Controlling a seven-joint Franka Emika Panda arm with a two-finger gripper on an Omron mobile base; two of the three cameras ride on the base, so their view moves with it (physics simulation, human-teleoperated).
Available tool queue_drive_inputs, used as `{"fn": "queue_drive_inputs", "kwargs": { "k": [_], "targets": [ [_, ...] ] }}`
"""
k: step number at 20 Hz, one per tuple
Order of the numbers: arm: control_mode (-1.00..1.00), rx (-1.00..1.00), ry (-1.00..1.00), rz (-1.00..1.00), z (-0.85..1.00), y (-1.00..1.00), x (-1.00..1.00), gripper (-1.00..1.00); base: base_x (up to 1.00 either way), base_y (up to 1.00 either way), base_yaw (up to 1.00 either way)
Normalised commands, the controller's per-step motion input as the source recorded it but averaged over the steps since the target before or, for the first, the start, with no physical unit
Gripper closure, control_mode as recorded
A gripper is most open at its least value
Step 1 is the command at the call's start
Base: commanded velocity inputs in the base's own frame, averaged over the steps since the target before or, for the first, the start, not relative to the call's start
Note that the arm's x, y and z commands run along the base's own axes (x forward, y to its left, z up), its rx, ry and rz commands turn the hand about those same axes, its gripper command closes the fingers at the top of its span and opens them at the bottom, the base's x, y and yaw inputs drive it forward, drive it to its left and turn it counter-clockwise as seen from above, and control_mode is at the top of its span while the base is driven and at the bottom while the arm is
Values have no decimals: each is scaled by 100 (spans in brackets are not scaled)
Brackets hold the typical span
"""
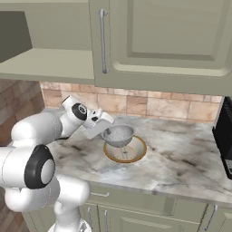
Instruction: Open the cabinet and setup a tea strainer by placing it in the bowl upright.
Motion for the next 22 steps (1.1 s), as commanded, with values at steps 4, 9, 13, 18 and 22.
{"fn": "queue_drive_inputs", "kwargs": {
  "k": [4, 9, 13, 18, 22],
  "targets": [
    [-100, 2, 0, 0, -16, 0, 5, 100, 0, 0, 0],
    [-100, 10, 0, 0, -10, -3, 0, 100, 0, 0, 0],
    [-100, 15, 0, 0, -7, -5, 0, 100, 0, 0, 0],
    [-100, 13, 0, 0, 0, -17, 0, 100, 0, 0, 0],
    [-100, 8, -3, 0, 0, -7, 0, 100, 0, 0, 0]
  ]
}}
